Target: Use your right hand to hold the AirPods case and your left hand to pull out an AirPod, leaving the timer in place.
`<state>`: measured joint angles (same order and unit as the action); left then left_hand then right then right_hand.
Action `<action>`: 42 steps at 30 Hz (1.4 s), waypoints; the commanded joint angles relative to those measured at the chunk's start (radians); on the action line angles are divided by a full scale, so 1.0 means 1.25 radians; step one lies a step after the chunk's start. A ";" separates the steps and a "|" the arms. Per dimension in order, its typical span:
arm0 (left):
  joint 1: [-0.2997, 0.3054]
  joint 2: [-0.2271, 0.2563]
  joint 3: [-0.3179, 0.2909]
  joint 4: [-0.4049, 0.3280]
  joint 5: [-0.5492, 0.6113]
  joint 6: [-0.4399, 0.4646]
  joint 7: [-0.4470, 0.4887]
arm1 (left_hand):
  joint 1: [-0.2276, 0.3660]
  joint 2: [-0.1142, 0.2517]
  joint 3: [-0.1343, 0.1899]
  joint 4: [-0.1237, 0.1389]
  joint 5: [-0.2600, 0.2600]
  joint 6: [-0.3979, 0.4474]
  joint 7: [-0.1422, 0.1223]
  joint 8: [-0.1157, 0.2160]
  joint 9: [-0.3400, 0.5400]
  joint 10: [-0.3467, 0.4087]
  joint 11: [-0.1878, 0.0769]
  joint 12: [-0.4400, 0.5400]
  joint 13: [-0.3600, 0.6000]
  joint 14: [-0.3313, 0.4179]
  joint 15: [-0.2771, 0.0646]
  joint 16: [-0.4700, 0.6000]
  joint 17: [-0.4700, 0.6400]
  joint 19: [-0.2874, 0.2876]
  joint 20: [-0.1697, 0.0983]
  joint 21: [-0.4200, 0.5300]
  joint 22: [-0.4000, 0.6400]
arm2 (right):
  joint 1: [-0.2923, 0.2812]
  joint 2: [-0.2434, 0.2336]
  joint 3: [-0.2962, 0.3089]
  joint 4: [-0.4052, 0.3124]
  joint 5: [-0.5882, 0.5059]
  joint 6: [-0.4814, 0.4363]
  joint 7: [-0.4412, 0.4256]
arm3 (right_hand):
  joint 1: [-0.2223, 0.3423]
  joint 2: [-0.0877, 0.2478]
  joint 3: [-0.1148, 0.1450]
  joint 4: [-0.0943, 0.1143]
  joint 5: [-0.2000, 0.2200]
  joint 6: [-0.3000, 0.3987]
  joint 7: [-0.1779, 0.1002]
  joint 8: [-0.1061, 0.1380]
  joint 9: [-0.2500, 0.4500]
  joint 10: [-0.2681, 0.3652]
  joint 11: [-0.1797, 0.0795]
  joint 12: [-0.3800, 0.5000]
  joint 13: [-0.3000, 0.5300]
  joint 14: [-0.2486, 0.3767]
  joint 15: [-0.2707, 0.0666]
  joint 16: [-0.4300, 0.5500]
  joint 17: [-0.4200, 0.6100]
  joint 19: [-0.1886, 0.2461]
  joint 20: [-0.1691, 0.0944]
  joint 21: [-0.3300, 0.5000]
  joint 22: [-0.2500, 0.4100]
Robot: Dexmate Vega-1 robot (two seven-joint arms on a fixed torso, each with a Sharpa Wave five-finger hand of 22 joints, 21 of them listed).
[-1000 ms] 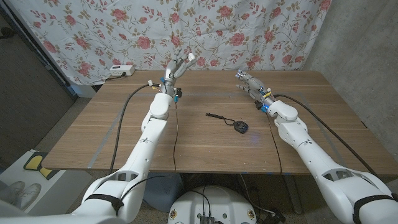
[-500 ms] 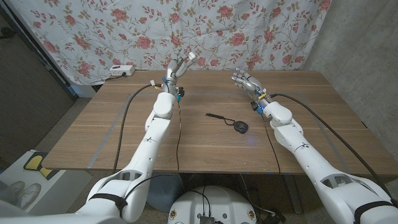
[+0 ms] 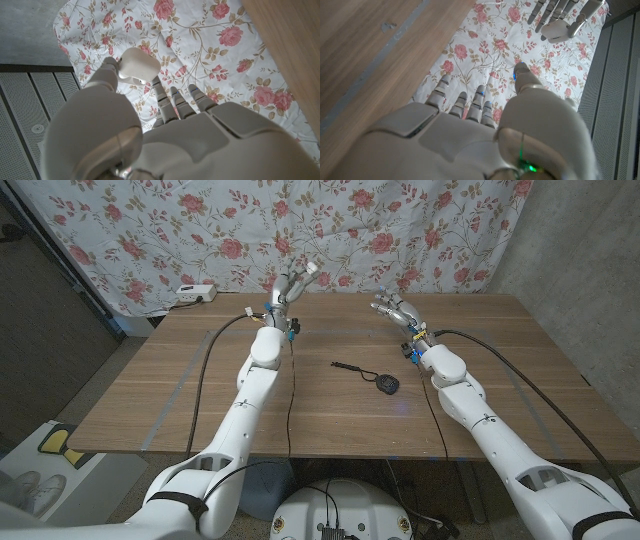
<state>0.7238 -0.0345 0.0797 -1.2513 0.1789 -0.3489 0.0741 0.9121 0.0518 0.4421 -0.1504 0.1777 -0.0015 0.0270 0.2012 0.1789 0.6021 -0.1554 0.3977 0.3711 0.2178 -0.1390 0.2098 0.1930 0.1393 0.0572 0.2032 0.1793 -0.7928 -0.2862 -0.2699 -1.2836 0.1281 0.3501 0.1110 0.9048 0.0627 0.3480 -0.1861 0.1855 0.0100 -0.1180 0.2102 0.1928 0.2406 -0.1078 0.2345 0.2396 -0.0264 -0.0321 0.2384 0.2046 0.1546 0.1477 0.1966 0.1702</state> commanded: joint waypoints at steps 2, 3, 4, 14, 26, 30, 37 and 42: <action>0.009 -0.023 0.006 -0.010 -0.001 0.006 0.014 | 0.008 0.015 -0.006 0.001 0.005 0.003 0.003 0.002 0.003 0.056 -0.049 0.002 0.018 -0.001 0.002 0.005 0.002 -0.001 0.006 0.000 0.001 | -0.040 0.028 -0.024 -0.065 -0.101 -0.014 -0.127 | 0.034 -0.002 0.014 0.001 -0.001 -0.010 -0.004 -0.002 0.002 0.015 -0.017 0.004 0.002 0.015 -0.066 0.007 0.001 0.009 -0.014 0.000 0.001; 0.010 -0.025 0.004 -0.010 -0.007 0.005 0.012 | 0.008 0.015 -0.006 0.001 0.006 0.003 0.003 0.002 0.003 0.056 -0.049 0.002 0.018 -0.001 0.002 0.005 0.002 -0.001 0.007 0.000 0.001 | -0.041 0.030 -0.025 -0.064 -0.102 -0.011 -0.128 | 0.039 -0.002 0.015 0.002 -0.002 -0.010 -0.004 -0.002 0.001 0.020 -0.022 0.005 0.002 0.018 -0.068 0.008 0.001 0.010 -0.014 0.000 0.001; 0.010 -0.023 0.005 -0.009 -0.006 0.005 0.009 | 0.008 0.016 -0.006 0.001 0.006 0.003 0.003 0.002 0.003 0.056 -0.049 0.001 0.018 -0.001 0.001 0.005 0.002 -0.002 0.007 0.000 0.001 | -0.043 0.032 -0.026 -0.067 -0.105 -0.013 -0.134 | 0.042 -0.003 0.015 0.003 -0.002 -0.010 -0.004 -0.002 0.001 0.024 -0.021 0.007 0.002 0.020 -0.068 0.009 0.001 0.012 -0.015 0.000 0.001; 0.026 -0.045 0.010 -0.014 -0.007 0.013 0.026 | 0.009 0.017 -0.009 -0.001 0.006 0.007 0.003 0.003 0.003 0.058 -0.049 0.001 0.021 -0.001 0.001 0.005 0.001 0.000 0.005 0.000 0.001 | -0.067 0.038 -0.047 -0.123 -0.200 -0.040 -0.224 | 0.068 -0.016 0.004 0.020 -0.006 -0.072 0.013 -0.016 0.002 0.044 0.014 0.002 0.002 0.041 -0.040 0.014 0.001 0.030 -0.009 -0.001 0.000; 0.036 -0.071 0.015 -0.017 -0.014 0.014 0.032 | 0.009 0.020 -0.012 -0.001 0.007 0.012 0.002 0.003 0.003 0.062 -0.049 0.001 0.023 0.000 0.002 0.006 0.001 0.000 0.006 0.000 0.002 | -0.055 0.074 -0.072 -0.086 -0.299 -0.002 -0.359 | 0.079 -0.018 -0.003 0.022 -0.003 -0.056 0.010 -0.004 0.001 0.108 -0.018 0.018 0.001 0.086 -0.073 0.033 0.005 0.064 -0.019 0.005 0.000; 0.043 -0.077 0.012 -0.026 -0.017 0.024 0.037 | 0.008 0.020 -0.013 -0.001 0.007 0.010 0.000 0.002 0.003 0.063 -0.048 0.001 0.024 0.000 0.003 0.006 0.001 0.000 0.007 0.000 0.002 | -0.054 0.076 -0.076 -0.083 -0.309 0.000 -0.372 | 0.079 -0.017 -0.004 0.023 -0.003 -0.058 0.012 -0.004 0.001 0.109 -0.018 0.018 0.002 0.084 -0.072 0.032 0.005 0.064 -0.019 0.004 0.000; 0.055 -0.101 0.017 -0.029 -0.037 0.040 0.024 | 0.007 0.021 -0.016 -0.001 0.007 0.011 -0.001 0.002 0.003 0.062 -0.048 -0.001 0.026 0.002 0.002 0.007 0.001 0.000 0.007 0.000 0.002 | -0.054 0.072 -0.080 -0.084 -0.335 0.001 -0.398 | 0.077 -0.018 -0.007 0.026 -0.003 -0.063 0.016 -0.006 0.001 0.108 -0.008 0.017 0.003 0.082 -0.067 0.031 0.007 0.062 -0.017 0.002 0.001; 0.050 -0.107 0.019 -0.023 -0.037 0.042 0.019 | 0.008 0.022 -0.017 -0.002 0.007 0.011 -0.001 0.001 0.003 0.067 -0.049 0.001 0.027 0.004 0.001 0.008 0.001 0.001 0.006 0.001 0.002 | -0.055 0.068 -0.086 -0.090 -0.361 -0.002 -0.417 | 0.075 -0.018 -0.010 0.027 -0.003 -0.068 0.019 -0.008 0.001 0.107 -0.010 0.016 0.003 0.078 -0.065 0.029 0.008 0.055 -0.015 -0.002 0.001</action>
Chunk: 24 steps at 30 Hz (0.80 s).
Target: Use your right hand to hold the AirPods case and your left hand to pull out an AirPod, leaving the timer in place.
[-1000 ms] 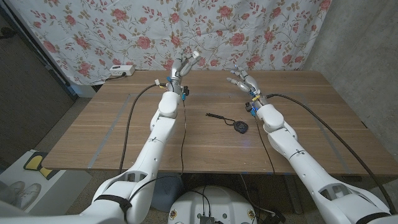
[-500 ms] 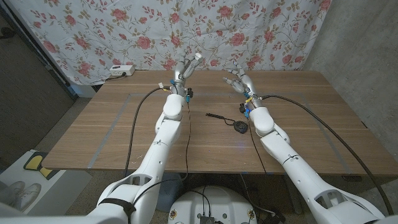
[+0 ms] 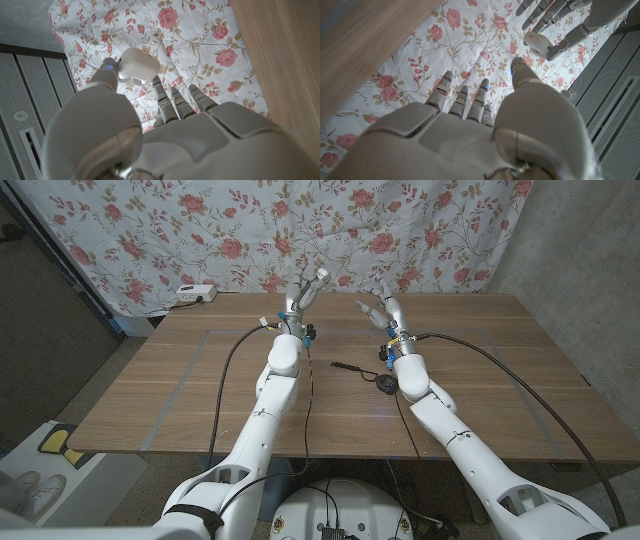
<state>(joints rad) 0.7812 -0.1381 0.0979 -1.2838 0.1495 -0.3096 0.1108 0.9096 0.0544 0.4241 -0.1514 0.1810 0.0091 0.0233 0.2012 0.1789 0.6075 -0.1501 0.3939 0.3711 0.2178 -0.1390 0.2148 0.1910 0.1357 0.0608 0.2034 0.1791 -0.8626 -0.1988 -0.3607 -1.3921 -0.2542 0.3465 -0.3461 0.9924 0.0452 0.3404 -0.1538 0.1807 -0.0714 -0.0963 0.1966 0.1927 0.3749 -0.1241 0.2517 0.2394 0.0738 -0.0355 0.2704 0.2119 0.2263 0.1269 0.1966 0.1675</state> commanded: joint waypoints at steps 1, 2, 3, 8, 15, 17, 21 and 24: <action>0.003 -0.027 0.003 0.004 -0.021 0.013 -0.018 | 0.011 0.020 -0.003 -0.001 0.005 0.003 0.002 0.001 0.003 0.063 -0.053 0.004 0.027 0.005 0.001 0.004 0.003 0.004 0.004 0.000 0.002 | -0.001 -0.005 -0.016 -0.009 -0.067 -0.006 -0.057 | 0.005 -0.004 -0.004 0.002 0.000 -0.004 0.001 0.003 0.001 -0.002 0.004 0.002 0.004 -0.004 -0.060 0.003 0.002 -0.005 0.003 -0.002 0.003; 0.004 -0.033 0.003 0.003 -0.026 0.017 -0.020 | 0.011 0.020 -0.003 -0.001 0.005 0.004 0.002 0.002 0.003 0.062 -0.053 0.003 0.027 0.005 0.002 0.004 0.003 0.004 0.003 0.000 0.002 | -0.001 -0.006 -0.018 -0.011 -0.073 -0.007 -0.062 | 0.004 -0.004 -0.005 0.003 0.000 -0.008 0.002 0.002 0.001 -0.002 0.004 0.002 0.004 -0.006 -0.058 0.002 0.003 -0.007 0.002 -0.003 0.003; 0.003 -0.035 0.003 0.008 -0.028 0.012 -0.023 | 0.011 0.020 -0.004 -0.001 0.005 0.004 0.002 0.002 0.003 0.062 -0.053 0.003 0.027 0.005 0.002 0.004 0.003 0.004 0.004 0.001 0.002 | -0.003 -0.005 -0.019 -0.014 -0.076 -0.011 -0.065 | 0.004 -0.003 -0.006 0.003 0.000 -0.010 0.003 0.001 0.002 -0.007 0.008 0.000 0.004 -0.007 -0.057 0.001 0.003 -0.010 0.003 -0.005 0.003; 0.002 -0.040 0.014 0.024 -0.012 -0.006 -0.019 | 0.011 0.021 -0.005 -0.001 0.005 0.006 0.004 0.002 0.003 0.062 -0.053 0.003 0.028 0.004 0.003 0.004 0.003 0.003 0.003 0.000 0.002 | -0.001 -0.009 -0.030 -0.015 -0.102 -0.012 -0.084 | 0.002 -0.001 -0.008 0.006 0.000 -0.018 0.008 -0.001 0.002 -0.013 0.009 -0.001 0.006 -0.014 -0.052 -0.002 0.005 -0.021 0.007 -0.008 0.003; -0.001 -0.048 0.008 0.042 -0.017 -0.027 -0.012 | 0.012 0.022 -0.007 -0.002 0.005 0.007 0.004 0.001 0.003 0.065 -0.052 0.003 0.030 0.004 0.001 0.003 0.003 0.004 0.001 0.000 0.002 | 0.004 -0.015 -0.044 -0.019 -0.144 -0.036 -0.116 | 0.001 0.005 -0.009 0.009 0.000 -0.024 0.012 -0.002 0.002 -0.007 0.011 0.006 0.011 -0.015 -0.047 -0.003 0.008 -0.029 0.009 -0.010 0.004; 0.001 -0.054 0.007 0.049 -0.022 -0.039 -0.010 | 0.012 0.022 -0.007 -0.002 0.005 0.008 0.004 0.002 0.003 0.066 -0.052 0.003 0.030 0.005 0.002 0.004 0.003 0.004 0.001 0.001 0.002 | 0.008 -0.017 -0.049 -0.017 -0.160 -0.042 -0.129 | 0.000 0.006 -0.010 0.009 0.000 -0.026 0.014 -0.002 0.002 -0.007 0.014 0.007 0.012 -0.017 -0.044 -0.003 0.009 -0.032 0.010 -0.010 0.004; 0.008 -0.063 0.010 0.051 -0.012 -0.052 0.011 | 0.013 0.023 -0.009 -0.003 0.005 0.014 0.002 0.003 0.003 0.075 -0.052 0.007 0.031 0.012 -0.002 0.006 0.003 0.007 -0.002 0.002 0.002 | 0.015 -0.018 -0.057 -0.014 -0.166 -0.044 -0.138 | 0.000 0.010 -0.012 0.010 -0.002 -0.030 0.014 -0.003 0.002 -0.005 0.012 0.014 0.017 -0.027 -0.038 -0.009 0.011 -0.048 0.020 -0.013 0.004; 0.007 -0.071 0.007 0.056 -0.024 -0.051 0.006 | 0.014 0.024 -0.010 -0.004 0.005 0.017 0.000 0.004 0.003 0.080 -0.052 0.009 0.032 0.013 -0.004 0.006 0.003 0.009 -0.003 0.003 0.002 | 0.018 -0.016 -0.060 -0.013 -0.166 -0.049 -0.143 | -0.001 0.012 -0.013 0.011 -0.003 -0.035 0.017 -0.004 0.003 -0.015 0.011 0.014 0.020 -0.033 -0.035 -0.012 0.013 -0.056 0.022 -0.014 0.004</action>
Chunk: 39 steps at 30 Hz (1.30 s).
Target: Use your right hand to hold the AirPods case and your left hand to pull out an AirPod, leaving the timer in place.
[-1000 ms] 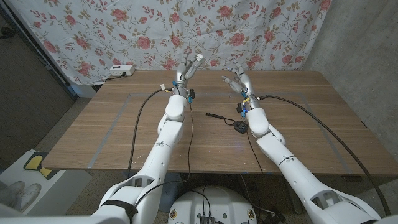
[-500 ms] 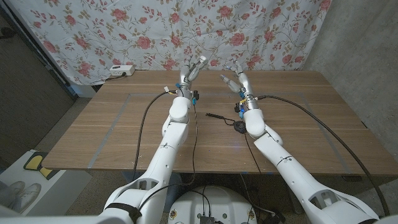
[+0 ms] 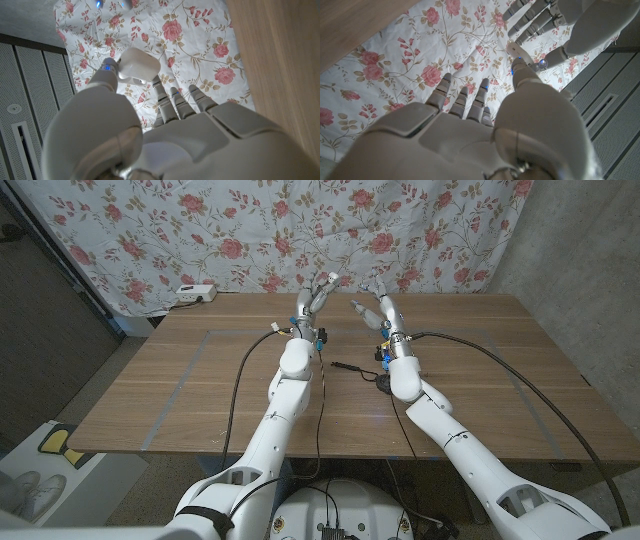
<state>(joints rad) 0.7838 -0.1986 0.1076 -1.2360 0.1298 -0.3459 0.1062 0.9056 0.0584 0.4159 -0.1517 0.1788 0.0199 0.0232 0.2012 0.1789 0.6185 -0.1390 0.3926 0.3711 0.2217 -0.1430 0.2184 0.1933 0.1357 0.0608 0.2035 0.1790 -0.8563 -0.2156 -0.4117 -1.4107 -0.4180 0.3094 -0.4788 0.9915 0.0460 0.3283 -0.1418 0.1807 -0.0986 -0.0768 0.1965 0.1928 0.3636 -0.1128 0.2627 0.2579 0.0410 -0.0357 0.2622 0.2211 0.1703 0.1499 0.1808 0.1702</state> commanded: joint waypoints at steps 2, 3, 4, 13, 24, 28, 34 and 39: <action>0.002 -0.019 0.004 0.023 -0.001 -0.031 0.009 | 0.017 0.020 -0.004 -0.004 0.006 0.009 0.000 0.004 0.003 0.072 -0.061 0.010 0.032 0.010 -0.001 0.003 0.001 0.010 -0.005 0.003 0.002 | 0.014 0.001 -0.020 0.002 -0.030 -0.022 -0.038 | -0.001 0.012 -0.004 0.002 -0.003 -0.015 0.002 -0.004 0.003 -0.012 0.004 0.005 0.007 -0.012 -0.032 -0.007 0.006 -0.015 0.004 -0.002 0.002; 0.000 -0.023 0.003 0.030 -0.003 -0.039 0.014 | 0.018 0.020 -0.004 -0.004 0.006 0.009 0.000 0.004 0.003 0.072 -0.061 0.010 0.032 0.009 -0.001 0.003 0.001 0.010 -0.005 0.003 0.002 | 0.016 0.001 -0.021 0.003 -0.029 -0.023 -0.039 | -0.001 0.012 -0.005 0.002 -0.003 -0.016 0.005 -0.005 0.003 -0.012 0.005 0.006 0.008 -0.013 -0.031 -0.008 0.007 -0.017 0.005 -0.002 0.003; -0.005 -0.028 -0.001 0.045 -0.016 -0.058 0.009 | 0.018 0.020 -0.004 -0.004 0.006 0.009 0.000 0.003 0.003 0.072 -0.061 0.010 0.032 0.009 -0.002 0.003 0.001 0.010 -0.005 0.003 0.002 | 0.016 0.003 -0.021 0.004 -0.026 -0.024 -0.039 | -0.002 0.013 -0.005 0.002 -0.003 -0.017 0.005 -0.005 0.003 -0.012 0.006 0.007 0.009 -0.014 -0.030 -0.009 0.007 -0.021 0.007 -0.003 0.003; -0.006 -0.060 -0.001 0.068 -0.034 -0.070 0.013 | 0.023 0.022 -0.009 -0.006 0.005 0.027 -0.009 0.006 0.003 0.090 -0.060 0.018 0.035 0.026 -0.018 0.006 0.002 0.022 -0.016 0.006 0.002 | 0.035 0.015 -0.017 0.035 -0.005 0.009 -0.063 | -0.008 0.018 -0.012 0.006 -0.004 -0.040 0.001 -0.009 0.004 -0.045 0.006 0.010 0.022 -0.033 -0.030 -0.017 0.014 -0.046 0.012 -0.003 0.003; -0.019 -0.103 -0.023 0.091 -0.068 -0.058 0.002 | 0.026 0.025 -0.012 -0.006 0.004 0.031 -0.006 0.005 0.003 0.093 -0.060 0.020 0.036 0.029 -0.021 0.006 0.003 0.029 -0.022 0.008 0.002 | 0.026 0.025 -0.016 0.016 0.006 -0.017 -0.058 | -0.021 0.030 -0.022 0.014 -0.003 -0.078 0.004 -0.012 0.006 -0.091 0.014 0.021 0.045 -0.074 -0.021 -0.031 0.026 -0.099 0.018 -0.005 0.005; -0.031 -0.104 -0.027 0.114 -0.063 -0.078 -0.002 | 0.026 0.025 -0.013 -0.006 0.003 0.032 -0.006 0.004 0.003 0.094 -0.060 0.021 0.036 0.030 -0.022 0.006 0.003 0.029 -0.023 0.008 0.002 | 0.021 0.024 -0.018 0.003 0.006 -0.035 -0.047 | -0.025 0.032 -0.025 0.015 -0.004 -0.086 0.006 -0.011 0.007 -0.096 0.023 0.030 0.053 -0.078 -0.017 -0.032 0.030 -0.106 0.021 -0.002 0.005; -0.031 -0.113 -0.035 0.114 -0.067 -0.065 -0.010 | 0.026 0.025 -0.015 -0.005 0.003 0.032 -0.007 0.004 0.003 0.094 -0.060 0.022 0.037 0.032 -0.023 0.006 0.003 0.030 -0.025 0.008 0.003 | 0.018 0.020 -0.023 -0.003 0.003 -0.041 -0.042 | -0.030 0.026 -0.032 0.014 -0.004 -0.095 0.015 -0.010 0.007 -0.089 0.034 0.046 0.065 -0.077 -0.007 -0.031 0.034 -0.106 0.033 0.003 0.005; -0.032 -0.111 -0.035 0.114 -0.059 -0.066 -0.016 | 0.025 0.026 -0.017 -0.004 0.002 0.033 -0.007 0.003 0.003 0.092 -0.060 0.022 0.037 0.032 -0.023 0.005 0.004 0.030 -0.024 0.008 0.003 | 0.020 0.017 -0.028 -0.001 -0.002 -0.044 -0.039 | -0.032 0.021 -0.037 0.011 -0.005 -0.097 0.018 -0.008 0.008 -0.088 0.034 0.056 0.072 -0.073 -0.005 -0.029 0.036 -0.100 0.037 0.007 0.005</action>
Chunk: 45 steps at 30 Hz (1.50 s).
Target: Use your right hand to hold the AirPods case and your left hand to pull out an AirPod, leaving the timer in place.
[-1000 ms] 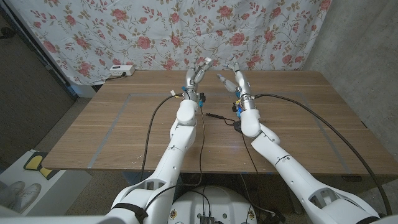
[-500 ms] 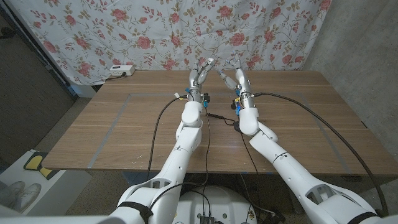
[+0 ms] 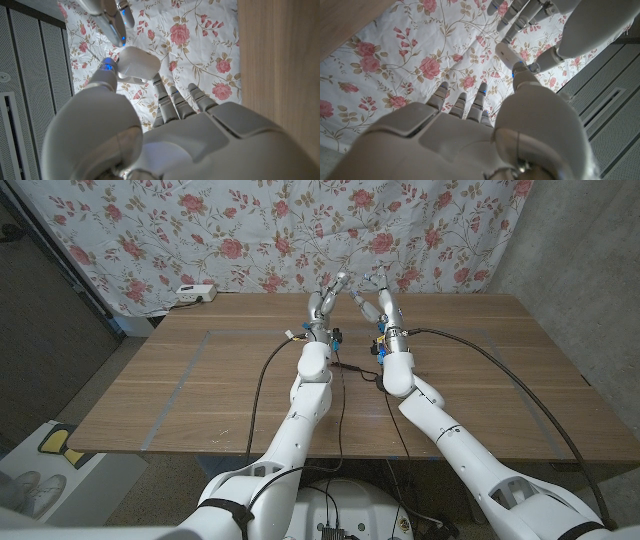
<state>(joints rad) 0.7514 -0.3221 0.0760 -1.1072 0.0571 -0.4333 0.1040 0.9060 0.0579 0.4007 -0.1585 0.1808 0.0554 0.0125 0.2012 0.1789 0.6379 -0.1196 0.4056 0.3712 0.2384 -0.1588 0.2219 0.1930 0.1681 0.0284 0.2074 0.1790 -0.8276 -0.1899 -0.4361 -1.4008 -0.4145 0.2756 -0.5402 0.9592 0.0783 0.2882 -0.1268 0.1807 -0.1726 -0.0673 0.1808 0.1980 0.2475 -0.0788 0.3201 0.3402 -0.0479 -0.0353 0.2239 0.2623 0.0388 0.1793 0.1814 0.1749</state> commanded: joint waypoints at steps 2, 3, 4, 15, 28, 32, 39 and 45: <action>-0.005 -0.014 -0.011 0.007 -0.003 0.011 -0.019 | 0.025 0.026 -0.005 0.001 0.000 0.005 0.001 0.003 0.003 0.076 -0.075 0.011 0.037 0.019 -0.010 0.002 0.004 0.005 0.003 0.005 0.003 | 0.000 -0.005 -0.010 -0.005 -0.007 -0.015 0.009 | -0.006 -0.006 -0.006 -0.002 -0.005 -0.037 0.009 0.006 0.004 0.009 0.007 0.015 0.010 0.000 -0.007 0.002 0.004 0.006 0.012 0.007 0.001; -0.004 -0.016 -0.011 0.008 -0.001 0.007 -0.016 | 0.025 0.026 -0.006 0.001 0.000 0.005 0.001 0.002 0.003 0.076 -0.075 0.011 0.037 0.019 -0.010 0.002 0.004 0.004 0.003 0.004 0.003 | 0.001 -0.005 -0.011 -0.002 -0.006 -0.012 0.010 | -0.005 -0.006 -0.006 -0.002 -0.005 -0.036 0.009 0.006 0.004 0.008 0.005 0.016 0.011 0.001 -0.007 0.002 0.004 0.007 0.011 0.007 0.001; -0.003 -0.017 -0.011 0.008 -0.001 0.007 -0.017 | 0.024 0.026 -0.006 0.001 0.000 0.005 0.001 0.002 0.003 0.076 -0.075 0.011 0.037 0.019 -0.010 0.002 0.004 0.004 0.003 0.004 0.003 | 0.004 -0.004 -0.012 0.000 -0.009 -0.012 0.006 | -0.005 -0.005 -0.006 -0.003 -0.005 -0.036 0.010 0.007 0.004 0.009 0.007 0.018 0.012 0.002 -0.007 0.003 0.005 0.007 0.011 0.008 0.001; 0.003 -0.017 -0.006 0.000 -0.002 0.020 -0.041 | 0.025 0.026 -0.009 0.001 0.000 0.005 0.000 0.000 0.003 0.073 -0.075 0.011 0.038 0.015 -0.007 -0.001 0.004 0.004 0.005 0.004 0.003 | -0.003 0.010 -0.017 -0.035 -0.031 -0.089 -0.016 | -0.010 -0.011 -0.018 -0.004 -0.004 -0.032 0.003 0.011 0.004 0.014 -0.010 0.054 0.041 0.021 -0.012 0.010 0.013 0.031 0.010 0.017 0.001; 0.002 -0.019 -0.008 0.003 -0.001 0.019 -0.046 | 0.026 0.027 -0.012 0.001 0.000 0.004 -0.001 -0.001 0.003 0.073 -0.075 0.011 0.038 0.015 -0.007 -0.002 0.005 0.003 0.006 0.003 0.003 | -0.003 0.014 -0.022 -0.033 -0.026 -0.092 -0.033 | -0.011 0.001 -0.021 -0.003 -0.003 -0.022 0.000 0.014 0.004 0.012 -0.010 0.082 0.065 0.032 -0.019 0.014 0.022 0.036 -0.003 0.016 0.001; 0.002 -0.021 -0.009 0.004 -0.003 0.018 -0.049 | 0.026 0.027 -0.013 0.001 -0.001 0.005 -0.001 -0.001 0.003 0.072 -0.075 0.011 0.039 0.016 -0.007 -0.002 0.005 0.003 0.006 0.003 0.003 | 0.001 0.015 -0.025 -0.027 -0.023 -0.087 -0.035 | -0.011 0.008 -0.021 -0.001 -0.002 -0.019 -0.004 0.014 0.004 0.010 -0.013 0.091 0.074 0.033 -0.023 0.015 0.025 0.034 -0.010 0.014 0.001; 0.003 -0.020 -0.009 0.004 -0.002 0.018 -0.052 | 0.025 0.027 -0.014 0.002 -0.001 0.005 -0.002 -0.002 0.003 0.072 -0.075 0.011 0.039 0.016 -0.007 -0.002 0.005 0.003 0.006 0.003 0.003 | 0.004 0.025 -0.030 -0.024 -0.027 -0.100 -0.045 | -0.017 0.019 -0.025 0.003 -0.002 -0.017 -0.008 0.013 0.004 0.001 -0.012 0.111 0.093 0.033 -0.027 0.016 0.033 0.026 -0.020 0.011 0.001; 0.002 -0.021 -0.010 0.007 -0.007 0.021 -0.059 | 0.026 0.028 -0.016 0.002 -0.001 0.006 -0.003 -0.002 0.003 0.072 -0.075 0.011 0.039 0.016 -0.007 -0.003 0.005 0.004 0.005 0.002 0.003 | 0.008 0.027 -0.035 -0.022 -0.026 -0.101 -0.045 | -0.017 0.022 -0.029 0.002 -0.002 -0.017 -0.009 0.013 0.004 -0.009 -0.007 0.125 0.107 0.032 -0.026 0.015 0.039 0.020 -0.020 0.010 0.002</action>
<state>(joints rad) 0.7538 -0.3464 0.0658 -1.1032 0.0536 -0.4100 0.0406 0.9171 0.0652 0.3883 -0.1572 0.1727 0.0553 0.0124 0.2012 0.1789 0.6377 -0.1198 0.4123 0.3712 0.2438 -0.1610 0.2217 0.1980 0.1680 0.0286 0.2073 0.1790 -0.8260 -0.1657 -0.4700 -1.4353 -0.4468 0.1580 -0.5882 0.9355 0.0942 0.2578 -0.1240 0.1807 -0.1717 -0.0753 0.1926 0.1977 0.2453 -0.0876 0.4637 0.4644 -0.0137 -0.0300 0.2369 0.3044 0.0688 0.1551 0.1967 0.1749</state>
